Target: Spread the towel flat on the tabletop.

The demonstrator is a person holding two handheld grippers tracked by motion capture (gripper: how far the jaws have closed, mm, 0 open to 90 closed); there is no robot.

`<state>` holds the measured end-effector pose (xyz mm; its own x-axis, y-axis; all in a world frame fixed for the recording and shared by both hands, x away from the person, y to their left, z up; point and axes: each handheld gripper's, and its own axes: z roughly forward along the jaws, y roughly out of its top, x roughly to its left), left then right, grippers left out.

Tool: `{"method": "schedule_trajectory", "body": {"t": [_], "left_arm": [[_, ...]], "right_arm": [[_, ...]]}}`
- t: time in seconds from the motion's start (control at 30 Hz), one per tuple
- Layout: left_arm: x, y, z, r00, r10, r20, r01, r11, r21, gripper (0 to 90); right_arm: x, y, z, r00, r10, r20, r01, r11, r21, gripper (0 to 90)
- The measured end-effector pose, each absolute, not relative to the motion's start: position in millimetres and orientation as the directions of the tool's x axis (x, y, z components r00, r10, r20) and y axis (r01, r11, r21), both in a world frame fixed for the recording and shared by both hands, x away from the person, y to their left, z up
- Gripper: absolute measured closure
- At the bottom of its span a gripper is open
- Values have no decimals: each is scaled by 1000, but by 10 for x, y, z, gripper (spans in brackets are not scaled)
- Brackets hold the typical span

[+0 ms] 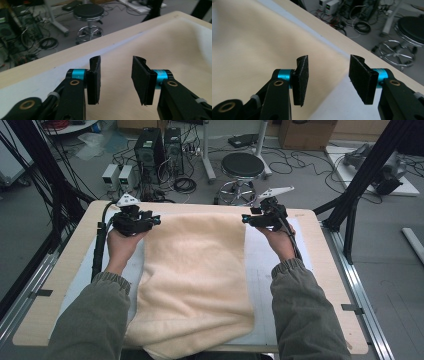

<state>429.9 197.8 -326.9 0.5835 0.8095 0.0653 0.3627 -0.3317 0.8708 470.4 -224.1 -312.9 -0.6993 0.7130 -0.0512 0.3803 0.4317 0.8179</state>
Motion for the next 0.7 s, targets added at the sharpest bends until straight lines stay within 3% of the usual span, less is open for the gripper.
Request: {"method": "schedule_trajectory", "body": {"t": [0.07,0.17,0.33,0.7], "left_arm": [[4257,2010,-3389,614,787,62,372,-357,857,584],[4171,2092,-3533,629,777,33,395,-356,847,574],[3882,2206,-3697,661,750,5,409,-366,836,548],[3038,2270,-3920,761,648,27,307,-396,865,473]], "right_arm": [[4624,-2177,-3206,-731,677,-83,359,485,797,517],[4510,-2150,-3284,-771,637,2,401,483,778,477],[4053,-2130,-3394,-818,573,-40,331,527,783,478],[3173,-2253,-3591,-875,482,-43,259,541,800,457]]}}
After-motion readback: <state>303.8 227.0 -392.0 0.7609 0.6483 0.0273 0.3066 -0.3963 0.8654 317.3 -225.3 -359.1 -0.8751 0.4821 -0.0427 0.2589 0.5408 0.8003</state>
